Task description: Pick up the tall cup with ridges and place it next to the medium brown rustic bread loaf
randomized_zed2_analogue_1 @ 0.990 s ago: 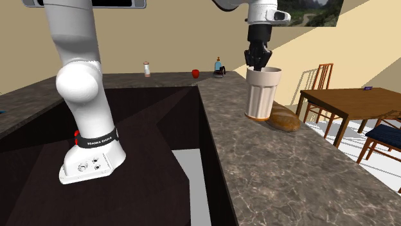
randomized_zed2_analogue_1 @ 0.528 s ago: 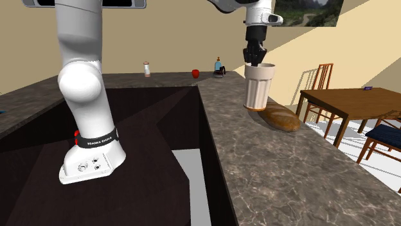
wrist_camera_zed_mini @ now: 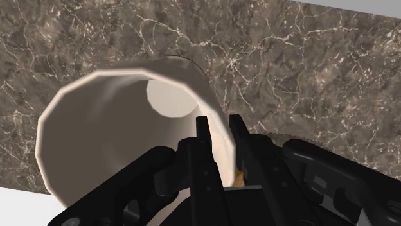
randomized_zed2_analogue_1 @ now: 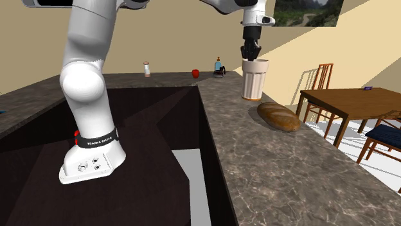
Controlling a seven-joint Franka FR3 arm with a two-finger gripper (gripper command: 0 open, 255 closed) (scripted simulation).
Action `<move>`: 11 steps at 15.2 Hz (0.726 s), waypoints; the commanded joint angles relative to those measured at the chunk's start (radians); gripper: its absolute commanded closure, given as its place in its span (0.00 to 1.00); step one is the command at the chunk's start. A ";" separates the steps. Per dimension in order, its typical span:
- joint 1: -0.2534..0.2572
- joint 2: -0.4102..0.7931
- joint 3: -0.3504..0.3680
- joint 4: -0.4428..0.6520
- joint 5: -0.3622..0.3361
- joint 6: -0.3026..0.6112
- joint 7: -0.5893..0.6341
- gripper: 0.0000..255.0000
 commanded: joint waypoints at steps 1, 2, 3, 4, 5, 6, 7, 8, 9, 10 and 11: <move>0.015 0.064 0.011 0.098 0.007 -0.036 0.029 1.00; 0.023 0.098 0.017 0.152 0.010 -0.056 0.043 1.00; 0.030 0.135 0.022 0.211 0.013 -0.079 0.057 1.00; 0.036 0.176 0.027 0.277 0.017 -0.105 0.071 1.00; 0.042 0.220 0.031 0.351 0.020 -0.135 0.084 1.00; 0.043 0.217 0.031 0.331 0.020 -0.119 0.085 1.00; 0.044 0.214 0.031 0.312 0.019 -0.104 0.085 1.00; 0.045 0.210 0.032 0.294 0.019 -0.088 0.086 1.00; 0.046 0.208 0.032 0.276 0.019 -0.073 0.086 1.00; 0.047 0.207 0.032 0.261 0.019 -0.059 0.087 1.00; 0.047 0.206 0.032 0.245 0.018 -0.045 0.088 1.00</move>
